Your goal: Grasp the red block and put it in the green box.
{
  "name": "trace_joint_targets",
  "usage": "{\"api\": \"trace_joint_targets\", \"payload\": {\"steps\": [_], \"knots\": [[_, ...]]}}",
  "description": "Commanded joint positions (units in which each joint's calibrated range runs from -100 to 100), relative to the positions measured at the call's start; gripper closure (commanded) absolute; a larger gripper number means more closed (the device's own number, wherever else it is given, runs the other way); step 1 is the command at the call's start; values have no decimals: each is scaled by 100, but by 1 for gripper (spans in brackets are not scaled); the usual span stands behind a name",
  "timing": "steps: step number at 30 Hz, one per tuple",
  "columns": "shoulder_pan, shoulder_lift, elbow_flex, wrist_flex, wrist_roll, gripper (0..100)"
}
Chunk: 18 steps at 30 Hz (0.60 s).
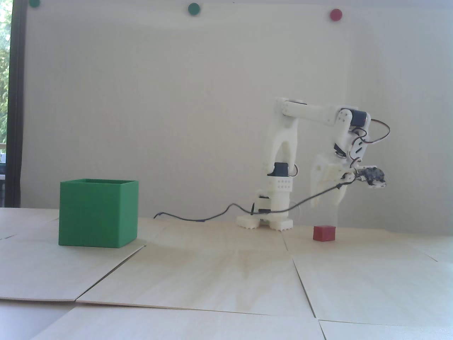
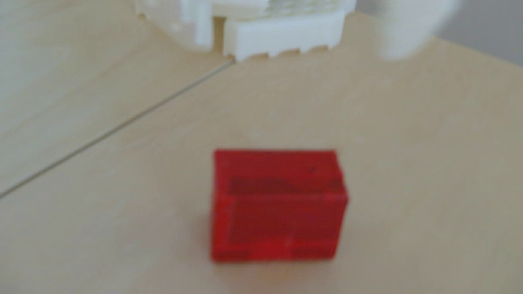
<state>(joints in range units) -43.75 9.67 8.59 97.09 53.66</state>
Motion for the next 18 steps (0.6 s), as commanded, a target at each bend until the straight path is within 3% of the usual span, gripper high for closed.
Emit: {"api": "trace_joint_targets", "payload": {"steps": [1, 18], "knots": [[-44, -276, 232, -307, 48, 64], [222, 726, 454, -1387, 37, 63]]}}
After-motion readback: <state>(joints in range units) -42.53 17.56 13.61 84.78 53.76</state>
